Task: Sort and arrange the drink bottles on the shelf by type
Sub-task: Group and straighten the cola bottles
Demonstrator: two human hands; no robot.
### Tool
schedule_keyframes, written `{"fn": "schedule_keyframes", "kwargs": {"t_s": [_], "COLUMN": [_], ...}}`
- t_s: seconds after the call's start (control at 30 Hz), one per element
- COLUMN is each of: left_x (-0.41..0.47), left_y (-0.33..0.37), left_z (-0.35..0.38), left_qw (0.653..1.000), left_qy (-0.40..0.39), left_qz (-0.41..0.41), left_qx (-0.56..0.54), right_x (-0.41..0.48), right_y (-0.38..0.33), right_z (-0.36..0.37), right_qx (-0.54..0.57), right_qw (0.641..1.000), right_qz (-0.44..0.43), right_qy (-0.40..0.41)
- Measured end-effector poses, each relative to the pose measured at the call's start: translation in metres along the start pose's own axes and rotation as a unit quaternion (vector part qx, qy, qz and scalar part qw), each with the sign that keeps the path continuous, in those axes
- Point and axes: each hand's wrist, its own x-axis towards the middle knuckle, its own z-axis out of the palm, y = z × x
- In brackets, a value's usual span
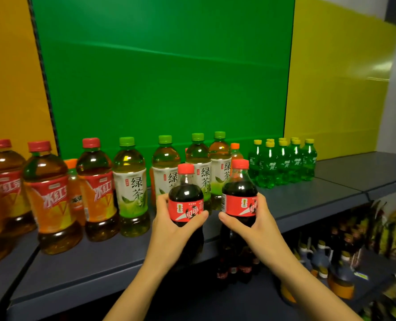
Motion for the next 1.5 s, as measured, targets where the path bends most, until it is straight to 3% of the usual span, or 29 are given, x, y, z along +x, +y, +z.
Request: {"fn": "schedule_keyframes", "kwargs": {"t_s": [0.47, 0.9, 1.07, 1.33, 1.43, 1.5], "left_x": [0.034, 0.019, 0.017, 0.018, 0.014, 0.010], "left_y": [-0.019, -0.026, -0.033, -0.031, -0.028, -0.021], "left_z": [0.014, -0.007, -0.011, -0.010, -0.005, 0.002], "left_qw": [0.993, 0.972, 0.938, 0.896, 0.853, 0.827], "left_qy": [0.080, 0.183, 0.217, 0.262, 0.317, 0.336], "left_qz": [0.046, 0.003, 0.029, 0.039, 0.086, 0.170], "left_qx": [0.071, 0.147, 0.270, 0.358, 0.407, 0.418], "right_x": [0.066, 0.069, 0.067, 0.069, 0.072, 0.078], "right_y": [0.036, 0.056, 0.054, 0.057, 0.055, 0.052], "right_z": [0.017, 0.060, 0.067, 0.072, 0.065, 0.056], "right_qx": [0.050, 0.012, -0.072, -0.109, -0.101, -0.073], "right_qw": [0.997, 0.991, 0.987, 0.979, 0.979, 0.982], "right_qz": [-0.029, -0.048, -0.102, -0.151, -0.158, -0.157], "right_qy": [-0.054, -0.122, -0.105, -0.078, -0.084, -0.074]}}
